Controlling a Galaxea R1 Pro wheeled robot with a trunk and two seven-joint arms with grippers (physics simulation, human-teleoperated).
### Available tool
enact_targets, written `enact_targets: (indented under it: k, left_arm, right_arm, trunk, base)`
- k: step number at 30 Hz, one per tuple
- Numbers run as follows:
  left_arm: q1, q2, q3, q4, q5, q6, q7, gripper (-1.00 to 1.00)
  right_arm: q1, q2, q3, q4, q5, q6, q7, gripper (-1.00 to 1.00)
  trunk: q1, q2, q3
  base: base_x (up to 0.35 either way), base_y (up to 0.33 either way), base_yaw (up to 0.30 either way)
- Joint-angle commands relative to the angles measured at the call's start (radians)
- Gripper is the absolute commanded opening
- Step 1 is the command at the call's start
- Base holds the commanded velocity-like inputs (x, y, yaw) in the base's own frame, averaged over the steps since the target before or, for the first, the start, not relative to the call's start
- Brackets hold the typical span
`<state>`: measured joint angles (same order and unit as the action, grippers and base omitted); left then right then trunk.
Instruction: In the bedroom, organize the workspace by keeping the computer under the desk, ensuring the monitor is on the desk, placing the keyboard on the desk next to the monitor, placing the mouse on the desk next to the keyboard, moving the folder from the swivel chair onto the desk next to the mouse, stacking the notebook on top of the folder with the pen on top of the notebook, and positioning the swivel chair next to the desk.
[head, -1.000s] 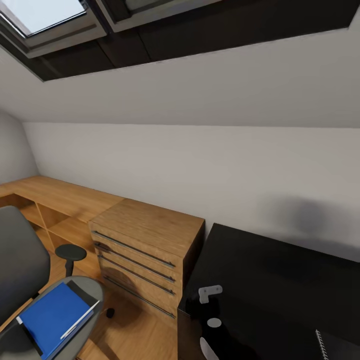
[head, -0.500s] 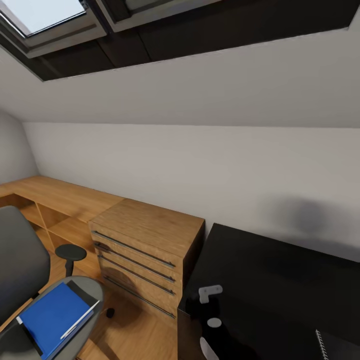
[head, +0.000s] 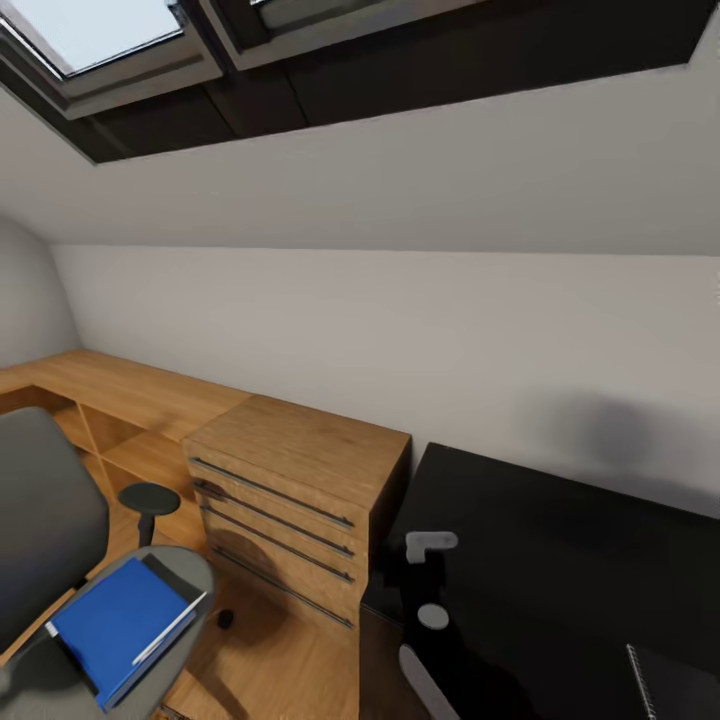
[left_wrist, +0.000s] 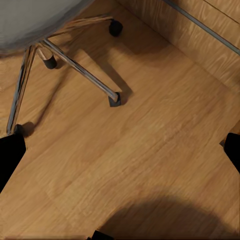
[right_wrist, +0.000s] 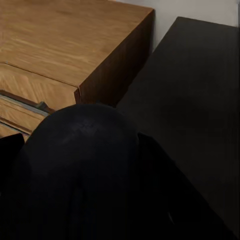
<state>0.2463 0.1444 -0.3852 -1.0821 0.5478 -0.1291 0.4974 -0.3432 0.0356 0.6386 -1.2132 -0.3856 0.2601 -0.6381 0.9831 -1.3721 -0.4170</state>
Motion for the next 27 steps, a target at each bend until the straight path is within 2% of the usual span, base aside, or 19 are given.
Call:
enact_targets:
  k: [1, 11, 14, 19, 20, 23, 27]
  left_arm:
    - [-0.001, 0.001, -0.004, -0.001, 0.011, -0.007, 0.005, 1.0]
    - [0.0, 0.001, -0.004, -0.001, 0.011, -0.007, 0.003, 1.0]
    - [-0.001, 0.001, -0.004, -0.001, 0.011, -0.007, 0.003, 1.0]
    - [-0.001, 0.001, -0.004, 0.001, 0.011, -0.005, 0.003, 1.0]
    - [-0.001, 0.0, -0.004, 0.011, 0.009, -0.005, 0.003, 1.0]
    - [-0.001, 0.0, -0.004, 0.018, 0.008, -0.005, 0.003, 1.0]
    - [0.0, 0.0, -0.004, 0.022, 0.008, -0.004, 0.003, 1.0]
  right_arm:
    - [0.006, -0.003, 0.002, -0.018, -0.01, 0.002, -0.014, -1.0]
    - [0.046, -0.007, 0.001, -0.137, -0.013, -0.002, -0.024, -1.0]
    - [0.051, -0.008, 0.001, -0.144, -0.013, -0.002, -0.024, -1.0]
    - [0.055, -0.02, -0.016, -0.142, -0.021, -0.007, -0.023, -1.0]
    - [0.055, -0.021, -0.031, -0.141, -0.045, -0.008, -0.024, -1.0]
    - [0.055, -0.023, -0.08, -0.138, -0.079, -0.008, -0.023, -1.0]
    - [0.055, -0.023, -0.177, -0.135, -0.121, -0.008, -0.023, -1.0]
  trunk:
    - [0.0, -0.001, -0.001]
    - [0.0, -0.001, -0.001]
    - [0.0, -0.001, -0.001]
    - [0.0, -0.001, -0.001]
    - [0.0, -0.001, -0.001]
    - [0.0, -0.001, -0.001]
    - [0.0, -0.001, -0.001]
  base:
    - [-0.264, 0.13, 0.0]
    - [-0.292, 0.15, 0.0]
    - [-0.297, 0.154, 0.0]
    - [-0.28, 0.016, -0.279]
    - [-0.19, 0.002, -0.295]
    - [-0.148, 0.001, -0.296]
    - [-0.084, 0.0, -0.297]
